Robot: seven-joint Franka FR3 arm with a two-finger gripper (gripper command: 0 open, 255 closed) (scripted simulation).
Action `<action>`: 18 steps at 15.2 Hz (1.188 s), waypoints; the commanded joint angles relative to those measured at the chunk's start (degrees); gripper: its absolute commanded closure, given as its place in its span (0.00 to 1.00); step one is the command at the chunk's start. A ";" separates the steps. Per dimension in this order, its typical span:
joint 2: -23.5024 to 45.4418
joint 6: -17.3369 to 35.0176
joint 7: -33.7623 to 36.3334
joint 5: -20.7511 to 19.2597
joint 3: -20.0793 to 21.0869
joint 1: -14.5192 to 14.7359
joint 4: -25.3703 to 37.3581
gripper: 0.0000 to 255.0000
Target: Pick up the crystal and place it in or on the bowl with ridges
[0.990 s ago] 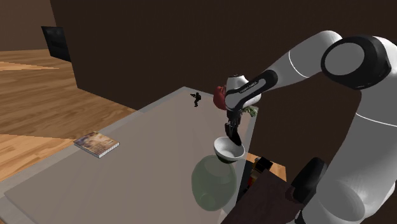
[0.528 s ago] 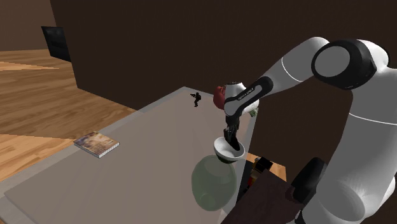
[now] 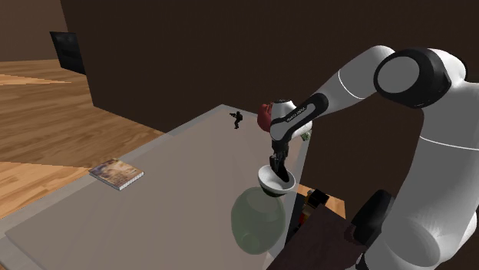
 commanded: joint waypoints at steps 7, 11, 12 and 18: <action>-1.30 -1.78 -0.21 0.33 0.19 0.12 0.49 0.00; -4.57 -6.84 -0.74 1.20 0.67 0.49 2.25 0.00; -4.58 -6.84 -0.74 1.20 0.67 0.49 2.24 0.00; -4.57 -6.84 -0.74 1.20 0.67 0.49 2.25 0.00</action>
